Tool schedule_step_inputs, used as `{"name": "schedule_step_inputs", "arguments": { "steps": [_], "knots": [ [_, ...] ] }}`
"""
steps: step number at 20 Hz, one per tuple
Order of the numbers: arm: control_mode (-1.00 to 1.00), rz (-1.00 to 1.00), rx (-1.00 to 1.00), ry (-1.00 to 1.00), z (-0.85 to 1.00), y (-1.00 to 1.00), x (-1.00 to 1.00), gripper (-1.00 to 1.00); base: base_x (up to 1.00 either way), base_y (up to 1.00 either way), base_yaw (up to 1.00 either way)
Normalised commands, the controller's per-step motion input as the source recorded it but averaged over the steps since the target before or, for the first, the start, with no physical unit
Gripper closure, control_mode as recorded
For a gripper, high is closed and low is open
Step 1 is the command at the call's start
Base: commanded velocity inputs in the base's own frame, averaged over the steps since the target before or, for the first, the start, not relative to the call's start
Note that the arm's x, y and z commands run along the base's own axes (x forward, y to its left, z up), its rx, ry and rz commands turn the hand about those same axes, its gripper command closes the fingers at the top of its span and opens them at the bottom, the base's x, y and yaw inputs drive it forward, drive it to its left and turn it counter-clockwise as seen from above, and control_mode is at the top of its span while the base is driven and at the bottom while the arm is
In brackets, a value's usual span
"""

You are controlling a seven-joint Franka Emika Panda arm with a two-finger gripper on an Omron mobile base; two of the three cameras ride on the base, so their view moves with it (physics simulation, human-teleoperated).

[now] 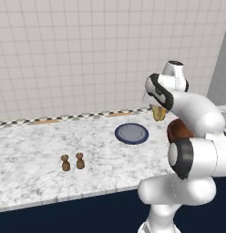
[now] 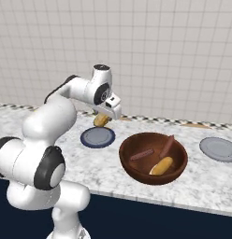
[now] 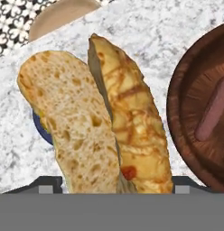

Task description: Place one bun and one sausage from the bowl on each plate.

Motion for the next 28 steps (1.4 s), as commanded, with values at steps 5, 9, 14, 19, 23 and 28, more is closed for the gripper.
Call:
{"name": "schedule_step_inputs", "arguments": {
  "steps": [5, 9, 14, 19, 23, 28],
  "knots": [
    [-1.0, 0.34, -0.26, 0.18, -0.26, 0.99, 0.6, 1.0, 0.0, 0.0, 0.0],
    [-1.0, 0.27, -0.08, 0.36, -0.43, 0.54, 0.94, 1.0, 0.0, 0.0, 0.0],
    [-1.0, 0.2, 0.0, 0.11, -0.81, 0.21, 0.77, 1.0, 0.0, 0.0, 0.0],
    [-1.0, 0.15, 0.0, 0.13, -0.87, 0.0, 0.5, 1.0, 0.0, 0.0, 0.0],
    [-1.0, 0.11, 0.0, 0.03, -0.4, 0.01, -0.06, 1.0, 0.0, 0.0, 0.0],
    [-1.0, 0.02, 0.0, 0.0, -0.17, 0.0, -0.42, 1.0, 0.0, 0.0, 0.0]
  ]
}}
